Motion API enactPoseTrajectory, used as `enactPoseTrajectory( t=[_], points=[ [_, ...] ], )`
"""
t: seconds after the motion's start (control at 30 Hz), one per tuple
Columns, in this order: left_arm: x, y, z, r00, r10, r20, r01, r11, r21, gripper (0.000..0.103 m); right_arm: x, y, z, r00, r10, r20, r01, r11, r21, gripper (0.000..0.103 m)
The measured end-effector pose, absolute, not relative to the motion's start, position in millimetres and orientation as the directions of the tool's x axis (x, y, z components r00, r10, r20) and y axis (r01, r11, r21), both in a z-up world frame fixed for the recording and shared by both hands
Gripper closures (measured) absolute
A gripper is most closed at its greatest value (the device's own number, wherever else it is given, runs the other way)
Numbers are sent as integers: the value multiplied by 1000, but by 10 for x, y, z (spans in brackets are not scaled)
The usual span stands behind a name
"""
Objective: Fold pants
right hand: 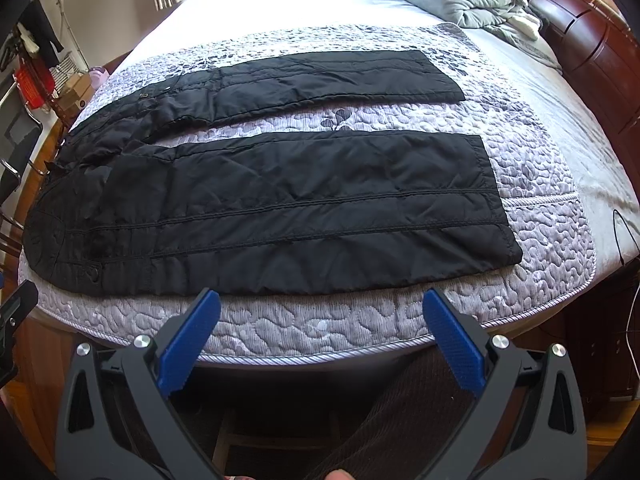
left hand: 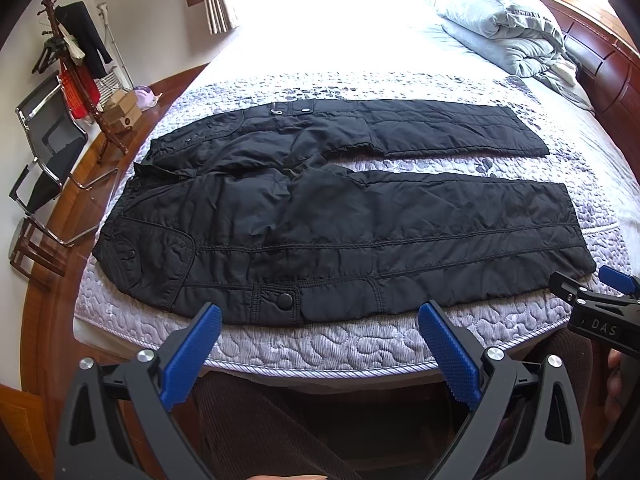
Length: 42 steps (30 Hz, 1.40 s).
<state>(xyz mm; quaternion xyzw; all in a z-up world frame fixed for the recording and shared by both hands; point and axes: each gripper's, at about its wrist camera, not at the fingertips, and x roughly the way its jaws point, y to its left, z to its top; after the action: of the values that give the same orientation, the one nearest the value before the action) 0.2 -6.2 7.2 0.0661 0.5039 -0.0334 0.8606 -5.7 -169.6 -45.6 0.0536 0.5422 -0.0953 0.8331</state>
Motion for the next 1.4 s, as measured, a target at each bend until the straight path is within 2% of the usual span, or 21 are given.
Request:
enactPoseTrajectory(
  t=[1.13, 1.4],
  points=[
    [38, -80, 29, 483, 10, -876, 131, 988, 84, 4, 23, -1725, -590, 369, -91, -925, 221, 975, -8, 2],
    [239, -51, -101, 464, -13, -886, 147, 987, 62, 4, 158, -1789, -655, 366, -26, -930, 199, 979, 51, 2]
  ],
)
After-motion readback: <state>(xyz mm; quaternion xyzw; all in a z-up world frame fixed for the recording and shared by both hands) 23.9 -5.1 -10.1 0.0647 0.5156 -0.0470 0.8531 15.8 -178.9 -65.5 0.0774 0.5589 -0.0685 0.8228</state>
